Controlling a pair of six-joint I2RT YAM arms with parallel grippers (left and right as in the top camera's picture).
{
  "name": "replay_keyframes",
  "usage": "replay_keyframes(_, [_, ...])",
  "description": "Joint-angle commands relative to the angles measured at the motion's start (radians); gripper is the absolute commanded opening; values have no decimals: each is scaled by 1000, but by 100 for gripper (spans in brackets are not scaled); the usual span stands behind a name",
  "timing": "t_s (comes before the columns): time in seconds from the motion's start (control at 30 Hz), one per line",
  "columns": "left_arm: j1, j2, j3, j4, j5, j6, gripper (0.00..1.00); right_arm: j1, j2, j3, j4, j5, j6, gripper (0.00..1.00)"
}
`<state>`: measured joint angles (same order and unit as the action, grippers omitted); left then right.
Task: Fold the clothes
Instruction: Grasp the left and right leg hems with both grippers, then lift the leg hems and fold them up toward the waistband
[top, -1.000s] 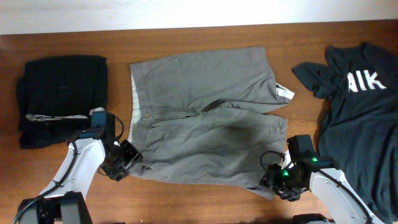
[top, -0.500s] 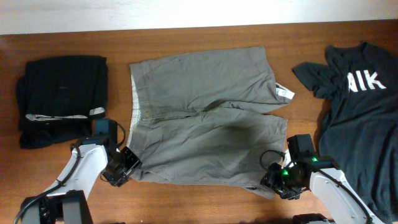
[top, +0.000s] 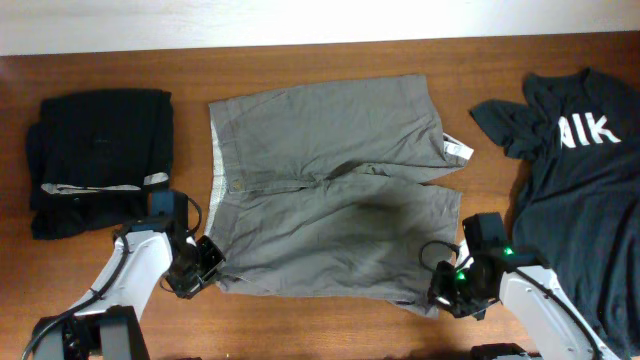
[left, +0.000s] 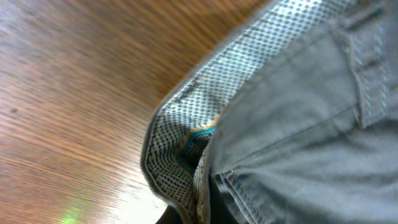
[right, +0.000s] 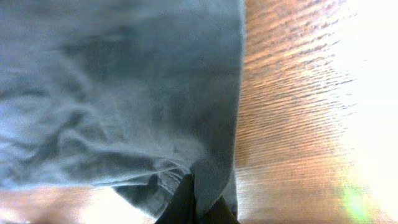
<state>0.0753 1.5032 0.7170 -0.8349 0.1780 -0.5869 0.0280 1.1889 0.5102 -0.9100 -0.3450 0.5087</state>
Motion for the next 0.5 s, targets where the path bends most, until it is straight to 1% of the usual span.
replay_keyframes(0.0, [4,-24,70,-31,90,123,0,5,1,112,-52,1,-53,4])
replay_keyframes(0.27, [4,-96,213,-204,92,183,0,5,2,387,-245,11,-143,4])
replay_keyframes(0.47, [4,-134,354,-306,89,216,1,5,8,613,-326,53,-173,4])
